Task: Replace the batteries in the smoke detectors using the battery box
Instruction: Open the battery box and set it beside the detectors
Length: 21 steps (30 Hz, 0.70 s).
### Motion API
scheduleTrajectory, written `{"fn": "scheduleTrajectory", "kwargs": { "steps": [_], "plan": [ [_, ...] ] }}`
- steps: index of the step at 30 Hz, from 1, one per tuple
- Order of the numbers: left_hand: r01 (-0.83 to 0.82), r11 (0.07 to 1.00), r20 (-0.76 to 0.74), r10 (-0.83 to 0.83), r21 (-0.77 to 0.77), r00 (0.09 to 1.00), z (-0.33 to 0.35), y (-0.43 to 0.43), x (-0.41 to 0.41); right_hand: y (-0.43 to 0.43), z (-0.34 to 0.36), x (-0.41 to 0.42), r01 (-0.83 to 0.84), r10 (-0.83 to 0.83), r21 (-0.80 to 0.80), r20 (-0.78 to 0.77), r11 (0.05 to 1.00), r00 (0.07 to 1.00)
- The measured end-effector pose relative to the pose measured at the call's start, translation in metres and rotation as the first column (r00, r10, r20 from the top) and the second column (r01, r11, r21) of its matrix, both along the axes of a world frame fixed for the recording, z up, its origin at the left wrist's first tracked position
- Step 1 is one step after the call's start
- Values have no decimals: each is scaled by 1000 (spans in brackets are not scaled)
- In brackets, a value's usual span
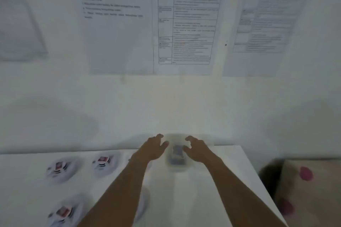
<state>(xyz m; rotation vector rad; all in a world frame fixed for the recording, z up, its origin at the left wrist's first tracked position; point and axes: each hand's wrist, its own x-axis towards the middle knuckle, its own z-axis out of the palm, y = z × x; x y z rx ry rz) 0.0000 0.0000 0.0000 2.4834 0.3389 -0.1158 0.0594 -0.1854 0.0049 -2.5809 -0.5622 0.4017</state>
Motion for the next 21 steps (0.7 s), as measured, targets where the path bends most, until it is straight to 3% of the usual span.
{"fn": "scheduleTrajectory", "kwargs": {
  "steps": [6,14,21],
  "plan": [
    [-61,996,-69,57,-64,996,-27,-16,0,2,-23,-13,76,-71,-65,71,995,995],
    [-130,991,9,130,-22,991,-43,-29,-4,6,-27,-19,75,-68,-63,108,995,992],
    [-209,948,46,226,-239,973,-53,-31,-27,11,-28,-35,112,-115,39,62,993,992]
  ]
}}
